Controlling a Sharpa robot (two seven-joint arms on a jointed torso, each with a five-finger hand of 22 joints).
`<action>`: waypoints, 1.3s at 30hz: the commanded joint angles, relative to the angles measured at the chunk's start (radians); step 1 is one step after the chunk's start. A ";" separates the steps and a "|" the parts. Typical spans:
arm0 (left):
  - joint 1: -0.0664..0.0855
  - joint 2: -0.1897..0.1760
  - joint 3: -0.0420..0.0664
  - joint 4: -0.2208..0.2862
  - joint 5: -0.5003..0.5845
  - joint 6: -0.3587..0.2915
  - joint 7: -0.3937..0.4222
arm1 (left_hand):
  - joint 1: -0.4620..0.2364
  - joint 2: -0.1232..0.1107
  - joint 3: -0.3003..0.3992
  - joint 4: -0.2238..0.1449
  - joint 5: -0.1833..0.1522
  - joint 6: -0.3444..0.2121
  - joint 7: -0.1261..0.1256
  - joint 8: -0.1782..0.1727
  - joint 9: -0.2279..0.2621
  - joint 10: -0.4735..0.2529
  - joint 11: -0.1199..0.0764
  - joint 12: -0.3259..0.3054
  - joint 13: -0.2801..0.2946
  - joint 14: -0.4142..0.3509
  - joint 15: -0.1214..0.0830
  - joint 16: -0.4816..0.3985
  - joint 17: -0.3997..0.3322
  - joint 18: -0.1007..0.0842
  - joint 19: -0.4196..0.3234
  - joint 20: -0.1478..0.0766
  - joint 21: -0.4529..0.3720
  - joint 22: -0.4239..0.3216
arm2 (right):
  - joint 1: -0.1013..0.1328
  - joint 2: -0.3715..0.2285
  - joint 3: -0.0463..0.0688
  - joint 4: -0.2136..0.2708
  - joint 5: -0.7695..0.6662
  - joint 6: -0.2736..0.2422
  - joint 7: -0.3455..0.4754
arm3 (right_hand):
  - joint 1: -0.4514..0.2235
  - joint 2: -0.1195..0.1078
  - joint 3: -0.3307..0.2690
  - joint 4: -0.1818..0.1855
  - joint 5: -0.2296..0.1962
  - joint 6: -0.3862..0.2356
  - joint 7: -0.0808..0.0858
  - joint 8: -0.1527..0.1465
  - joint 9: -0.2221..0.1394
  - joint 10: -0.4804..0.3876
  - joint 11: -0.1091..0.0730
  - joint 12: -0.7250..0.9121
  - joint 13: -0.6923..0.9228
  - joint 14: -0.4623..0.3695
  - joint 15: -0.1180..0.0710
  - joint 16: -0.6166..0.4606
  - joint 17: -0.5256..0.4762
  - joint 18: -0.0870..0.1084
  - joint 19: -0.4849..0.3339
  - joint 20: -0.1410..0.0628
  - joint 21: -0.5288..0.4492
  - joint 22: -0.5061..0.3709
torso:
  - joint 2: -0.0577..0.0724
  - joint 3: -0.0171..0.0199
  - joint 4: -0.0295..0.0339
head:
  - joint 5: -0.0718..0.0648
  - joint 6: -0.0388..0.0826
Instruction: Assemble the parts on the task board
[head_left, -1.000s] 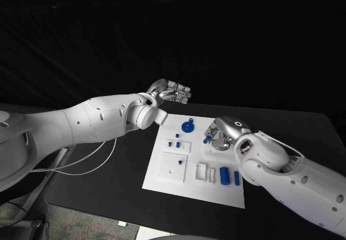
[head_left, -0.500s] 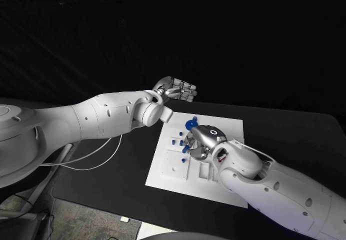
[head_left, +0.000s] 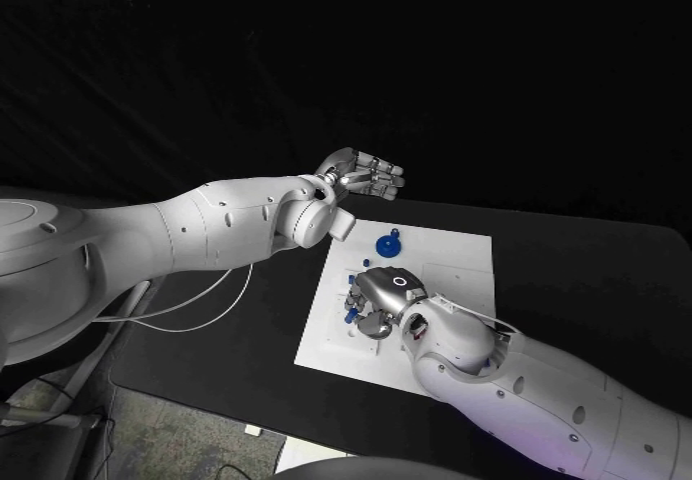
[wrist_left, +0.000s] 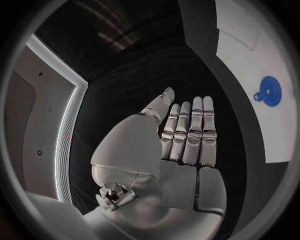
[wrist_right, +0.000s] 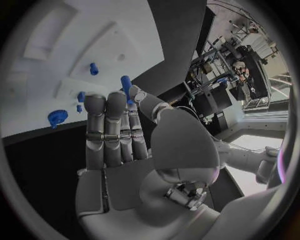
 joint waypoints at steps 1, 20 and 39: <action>0.000 0.003 0.001 0.003 0.002 0.014 0.008 | -0.001 0.006 -0.001 0.004 -0.001 0.002 0.004 -0.001 0.000 -0.004 0.002 -0.002 -0.001 -0.006 0.000 -0.004 0.000 -0.001 -0.001 0.003 0.001 -0.001 | -0.003 0.008 -0.007 -0.014 -0.032 -0.004 0.019 | -0.001 0.014 0.000 -0.003 0.002 0.006 0.002 0.003 0.006 0.007 0.002 0.004 -0.001 0.004 -0.006 -0.006 0.001 0.011 0.033 -0.006 0.007 0.063 | 0.000 0.0006 0.0007 | 0.003 -0.003; 0.000 0.006 0.001 0.005 0.002 0.016 0.007 | -0.001 0.006 -0.001 0.004 -0.001 0.002 0.004 -0.001 0.000 -0.004 0.002 -0.002 -0.001 -0.006 0.000 -0.004 0.000 -0.001 -0.001 0.003 0.001 -0.001 | -0.020 0.030 -0.030 -0.080 -0.046 -0.003 0.019 | -0.003 0.017 0.000 -0.009 0.002 0.006 0.002 0.003 0.006 0.007 0.002 0.004 -0.001 0.005 -0.006 -0.007 0.002 0.012 0.033 -0.005 0.012 0.063 | 0.000 0.0010 0.0004 | 0.011 -0.014; 0.000 0.011 0.001 0.003 0.002 0.021 0.006 | -0.001 0.006 -0.001 0.004 -0.001 0.002 0.004 -0.001 0.000 -0.004 0.002 -0.002 -0.001 -0.006 0.000 -0.004 0.000 -0.001 -0.001 0.003 0.001 -0.001 | -0.031 0.038 -0.040 -0.094 -0.045 0.002 0.022 | -0.005 0.019 0.000 -0.013 0.002 0.006 0.002 0.003 0.006 0.007 0.002 0.004 -0.001 0.005 -0.006 -0.007 0.002 0.013 0.032 -0.005 0.016 0.064 | -0.001 0.0007 -0.0013 | 0.017 -0.017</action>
